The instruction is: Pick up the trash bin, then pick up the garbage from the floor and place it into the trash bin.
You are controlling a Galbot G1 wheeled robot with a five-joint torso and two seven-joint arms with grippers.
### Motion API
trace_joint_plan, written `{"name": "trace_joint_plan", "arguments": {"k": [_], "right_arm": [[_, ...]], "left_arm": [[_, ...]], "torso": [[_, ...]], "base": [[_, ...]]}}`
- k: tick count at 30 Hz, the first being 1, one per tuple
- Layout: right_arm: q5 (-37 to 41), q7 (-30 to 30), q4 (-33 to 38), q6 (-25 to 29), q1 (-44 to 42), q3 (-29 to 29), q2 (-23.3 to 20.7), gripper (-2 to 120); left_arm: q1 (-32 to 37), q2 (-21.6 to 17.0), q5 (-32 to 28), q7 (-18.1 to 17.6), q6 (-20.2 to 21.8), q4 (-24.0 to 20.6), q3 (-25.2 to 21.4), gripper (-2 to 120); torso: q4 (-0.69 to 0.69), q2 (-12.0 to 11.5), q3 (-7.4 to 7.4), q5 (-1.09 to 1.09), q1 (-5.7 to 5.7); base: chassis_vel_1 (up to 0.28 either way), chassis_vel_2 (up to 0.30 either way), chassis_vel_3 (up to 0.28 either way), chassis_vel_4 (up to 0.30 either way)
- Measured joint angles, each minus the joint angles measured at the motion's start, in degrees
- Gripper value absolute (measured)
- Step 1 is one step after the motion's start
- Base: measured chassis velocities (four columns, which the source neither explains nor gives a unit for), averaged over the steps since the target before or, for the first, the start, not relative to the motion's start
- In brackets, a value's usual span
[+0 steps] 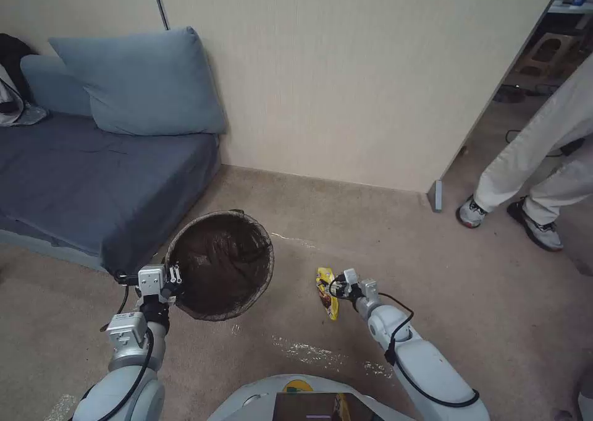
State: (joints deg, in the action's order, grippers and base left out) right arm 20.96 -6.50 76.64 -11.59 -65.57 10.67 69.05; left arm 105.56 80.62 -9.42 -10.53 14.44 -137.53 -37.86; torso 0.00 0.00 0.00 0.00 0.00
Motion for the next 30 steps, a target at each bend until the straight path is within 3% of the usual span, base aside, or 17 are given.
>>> {"name": "trace_joint_plan", "arguments": {"k": [30], "right_arm": [[-1.2,0.1,-9.7,0.3,4.3,-0.9,4.7,99]], "left_arm": [[-0.6,-0.3,-0.1,0.2,-0.2,1.3,0.0,0]], "torso": [[0.0,0.0,0.0,0.0,0.0]], "base": [[0.0,0.0,0.0,0.0]]}}
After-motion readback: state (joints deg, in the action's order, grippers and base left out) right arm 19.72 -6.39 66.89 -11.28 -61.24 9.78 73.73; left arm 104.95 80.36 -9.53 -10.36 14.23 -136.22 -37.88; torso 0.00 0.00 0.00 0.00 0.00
